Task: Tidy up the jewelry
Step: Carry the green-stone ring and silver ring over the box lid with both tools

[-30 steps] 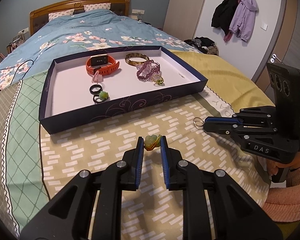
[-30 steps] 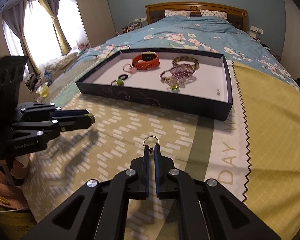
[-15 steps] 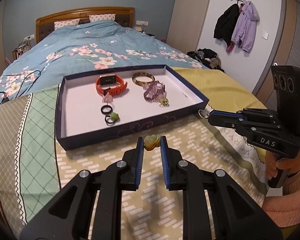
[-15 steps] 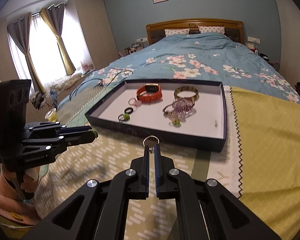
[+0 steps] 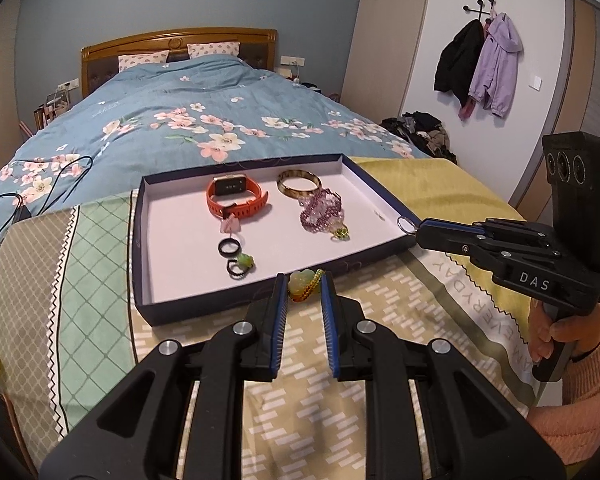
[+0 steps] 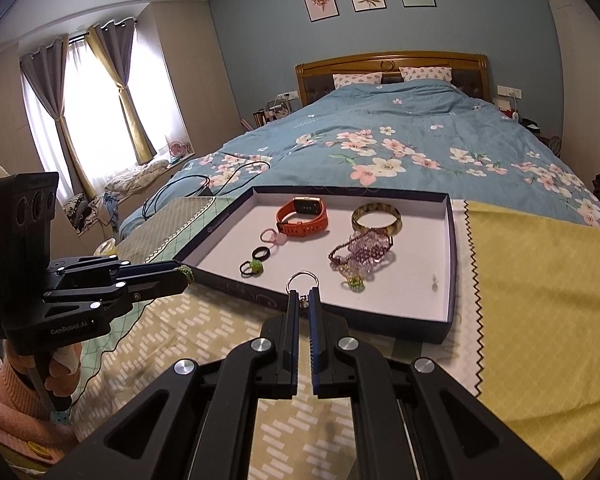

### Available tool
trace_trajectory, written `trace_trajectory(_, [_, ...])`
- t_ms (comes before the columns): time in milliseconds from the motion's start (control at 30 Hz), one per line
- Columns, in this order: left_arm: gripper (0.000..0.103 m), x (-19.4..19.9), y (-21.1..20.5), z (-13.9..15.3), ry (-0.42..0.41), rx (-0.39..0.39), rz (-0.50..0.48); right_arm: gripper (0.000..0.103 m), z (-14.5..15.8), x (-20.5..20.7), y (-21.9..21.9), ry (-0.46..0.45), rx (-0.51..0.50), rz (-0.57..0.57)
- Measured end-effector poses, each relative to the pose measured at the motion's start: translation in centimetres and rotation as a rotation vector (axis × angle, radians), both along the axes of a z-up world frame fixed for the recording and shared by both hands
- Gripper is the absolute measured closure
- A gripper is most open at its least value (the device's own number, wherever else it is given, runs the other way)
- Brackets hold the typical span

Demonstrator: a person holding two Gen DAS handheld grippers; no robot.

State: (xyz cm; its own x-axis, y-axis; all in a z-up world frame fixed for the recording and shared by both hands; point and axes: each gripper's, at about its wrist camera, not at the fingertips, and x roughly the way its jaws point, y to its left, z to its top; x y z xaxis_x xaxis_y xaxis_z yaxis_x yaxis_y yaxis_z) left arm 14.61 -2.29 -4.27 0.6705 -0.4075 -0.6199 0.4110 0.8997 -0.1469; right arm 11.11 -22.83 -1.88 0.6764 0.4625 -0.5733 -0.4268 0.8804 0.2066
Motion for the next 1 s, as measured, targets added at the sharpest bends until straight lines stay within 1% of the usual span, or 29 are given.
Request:
trace_trajectory(333, [0.086, 0.9, 0.2, 0.7, -0.018, -0.002, 0.025, 0.100, 0.7, 1.2, 0.3, -0.022, 0.008, 0.000])
trace_trajectory(767, [0.086, 2.2, 0.3, 0.7, -0.020, -0.005, 0.046, 0.100, 0.6, 2.4, 0.4, -0.018, 0.014, -0.006])
trace_trajectory(1000, [0.086, 2.8, 0.3, 0.8, -0.029, 0.007, 0.060, 0.100, 0.6, 3.0, 0.4, -0.018, 0.014, -0.007])
